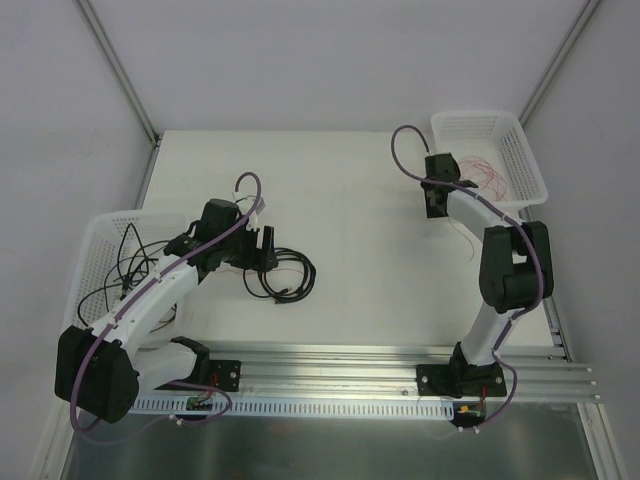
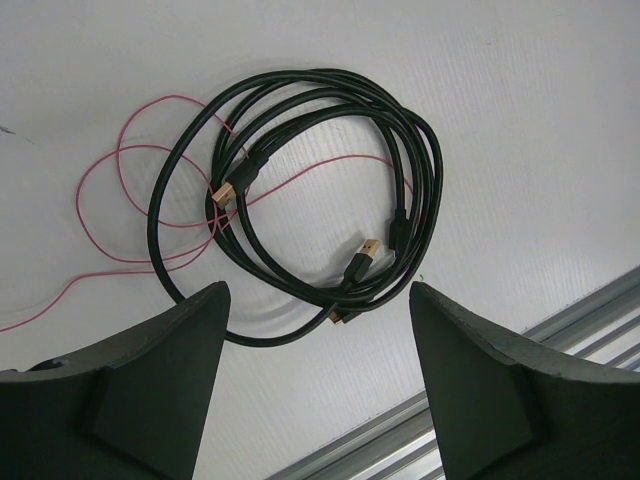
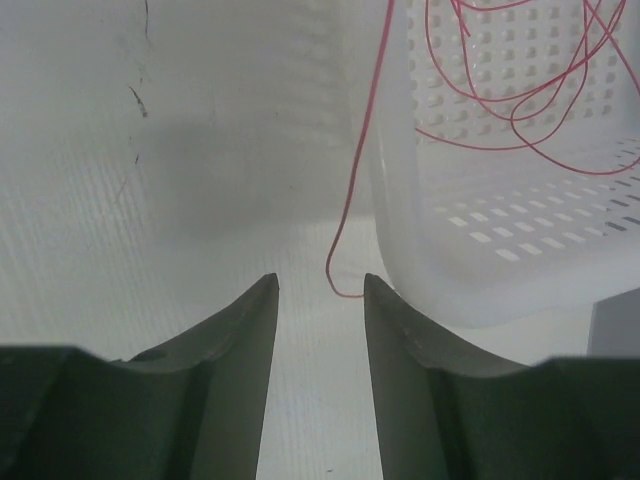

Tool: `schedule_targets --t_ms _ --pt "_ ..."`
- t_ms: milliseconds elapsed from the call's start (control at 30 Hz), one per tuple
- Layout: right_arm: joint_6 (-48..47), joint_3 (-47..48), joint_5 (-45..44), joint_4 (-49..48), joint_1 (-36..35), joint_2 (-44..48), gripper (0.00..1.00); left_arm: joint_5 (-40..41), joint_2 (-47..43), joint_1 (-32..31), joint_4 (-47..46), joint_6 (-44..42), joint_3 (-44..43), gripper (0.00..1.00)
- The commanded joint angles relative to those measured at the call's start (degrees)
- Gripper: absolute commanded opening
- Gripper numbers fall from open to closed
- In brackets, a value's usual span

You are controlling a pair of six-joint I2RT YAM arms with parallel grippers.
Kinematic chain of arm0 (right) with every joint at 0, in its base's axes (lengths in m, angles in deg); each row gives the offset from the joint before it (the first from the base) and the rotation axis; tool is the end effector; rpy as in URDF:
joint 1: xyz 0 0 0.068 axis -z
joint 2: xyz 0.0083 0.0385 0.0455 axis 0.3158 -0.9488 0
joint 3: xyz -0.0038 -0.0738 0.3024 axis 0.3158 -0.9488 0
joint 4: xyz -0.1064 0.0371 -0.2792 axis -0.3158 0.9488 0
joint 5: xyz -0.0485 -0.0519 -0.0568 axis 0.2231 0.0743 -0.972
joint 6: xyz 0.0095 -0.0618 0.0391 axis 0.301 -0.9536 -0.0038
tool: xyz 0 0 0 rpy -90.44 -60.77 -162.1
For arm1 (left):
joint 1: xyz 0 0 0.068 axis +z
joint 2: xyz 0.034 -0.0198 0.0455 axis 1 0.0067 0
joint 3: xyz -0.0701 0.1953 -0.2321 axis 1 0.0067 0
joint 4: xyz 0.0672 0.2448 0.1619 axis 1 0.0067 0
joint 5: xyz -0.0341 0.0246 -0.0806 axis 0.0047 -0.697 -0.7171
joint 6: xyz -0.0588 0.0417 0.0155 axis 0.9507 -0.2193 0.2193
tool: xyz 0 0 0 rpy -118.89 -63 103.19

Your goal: Untangle the cables

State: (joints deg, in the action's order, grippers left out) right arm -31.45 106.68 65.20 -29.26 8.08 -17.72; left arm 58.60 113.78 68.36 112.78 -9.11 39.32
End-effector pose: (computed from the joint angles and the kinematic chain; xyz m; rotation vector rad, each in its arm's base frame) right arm 0.4481 0.0563 0.2183 -0.3510 2.3612 -0.5462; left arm 0.2539 -0.1137 0.2633 0.3570 2.3077 -0.5350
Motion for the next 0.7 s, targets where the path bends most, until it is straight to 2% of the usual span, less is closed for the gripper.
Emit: schedule_targets --t_ms 0,200,300,367,400,667 --pt "-2.3 2.5 -3.8 -3.9 -1.4 -1.3 0.42 -0.5 -0.8 0.4 -0.3 -1.3 -0.6 0.73" --pt "-3.3 3.0 -8.5 -5.3 -2.4 -4.2 0.33 -0.7 -0.3 0.4 -0.3 -1.3 -0.7 0.73" --pt "-3.5 3.0 -10.0 -6.0 -2.8 -5.2 0.24 -0.6 -0.2 0.4 -0.3 -1.5 -0.6 0.73" --pt "-3.4 3.0 -10.6 -5.8 -2.9 -5.2 0.11 -0.6 -0.1 0.3 -0.3 -1.4 -0.6 0.73" --pt "-3.5 3.3 -10.5 -5.5 -3.1 -4.7 0.01 -0.5 -0.1 0.4 -0.3 -1.4 -0.7 0.73" --pt "-2.6 5.5 -9.2 -0.7 -6.1 4.3 0.01 -0.7 -0.2 0.4 -0.3 -1.4 -0.6 0.73"
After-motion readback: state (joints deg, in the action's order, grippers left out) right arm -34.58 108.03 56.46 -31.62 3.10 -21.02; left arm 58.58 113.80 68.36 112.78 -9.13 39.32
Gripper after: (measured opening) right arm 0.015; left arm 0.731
